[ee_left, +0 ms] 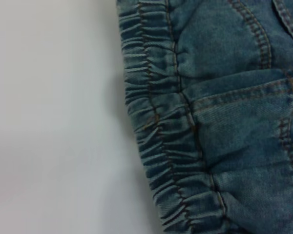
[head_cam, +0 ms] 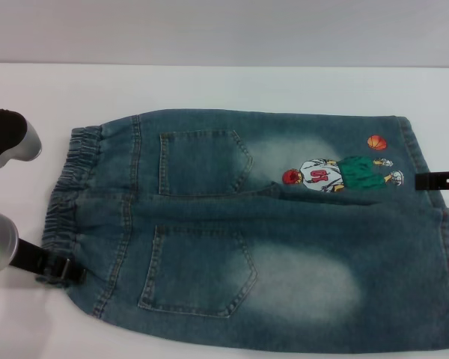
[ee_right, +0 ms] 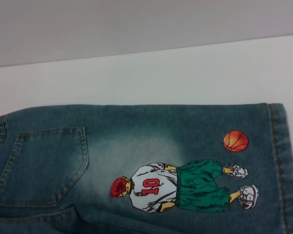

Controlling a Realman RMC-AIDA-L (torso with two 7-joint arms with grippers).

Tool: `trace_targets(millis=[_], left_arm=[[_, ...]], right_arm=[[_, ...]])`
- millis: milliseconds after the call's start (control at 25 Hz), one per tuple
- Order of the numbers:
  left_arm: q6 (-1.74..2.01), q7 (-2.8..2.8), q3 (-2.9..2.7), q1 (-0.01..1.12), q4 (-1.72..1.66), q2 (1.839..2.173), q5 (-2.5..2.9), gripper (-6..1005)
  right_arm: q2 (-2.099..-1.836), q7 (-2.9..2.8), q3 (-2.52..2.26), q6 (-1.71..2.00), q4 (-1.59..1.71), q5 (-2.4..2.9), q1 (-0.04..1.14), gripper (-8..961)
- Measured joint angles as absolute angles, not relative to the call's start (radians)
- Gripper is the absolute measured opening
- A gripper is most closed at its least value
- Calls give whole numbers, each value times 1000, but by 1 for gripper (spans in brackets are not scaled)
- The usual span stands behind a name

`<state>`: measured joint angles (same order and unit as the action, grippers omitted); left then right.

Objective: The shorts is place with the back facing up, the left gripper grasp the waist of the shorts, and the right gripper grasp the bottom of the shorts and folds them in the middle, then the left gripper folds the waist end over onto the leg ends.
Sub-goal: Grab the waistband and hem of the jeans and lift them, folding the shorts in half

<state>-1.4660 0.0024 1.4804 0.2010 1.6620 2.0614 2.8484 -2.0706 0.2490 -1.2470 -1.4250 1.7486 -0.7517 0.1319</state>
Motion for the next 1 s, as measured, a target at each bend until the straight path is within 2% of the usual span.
trace_targets(millis=[160, 480, 680, 1000], left_arm=[[-1497, 10, 1488, 218, 1668, 2060, 2842, 793], [-1499, 10, 1493, 226, 1653, 2060, 2842, 370], [-1506, 5, 1491, 225, 1665, 2060, 2842, 198], [-1526, 5, 1486, 226, 1702, 2061, 2843, 53]], right_arm=[[-2070, 251, -1247, -1425, 1746, -752, 135, 716], [-2069, 259, -1247, -1429, 1733, -752, 142, 716], [-2069, 260, -1247, -1431, 1732, -752, 143, 716], [-2070, 261, -1246, -1438, 1726, -752, 140, 716]])
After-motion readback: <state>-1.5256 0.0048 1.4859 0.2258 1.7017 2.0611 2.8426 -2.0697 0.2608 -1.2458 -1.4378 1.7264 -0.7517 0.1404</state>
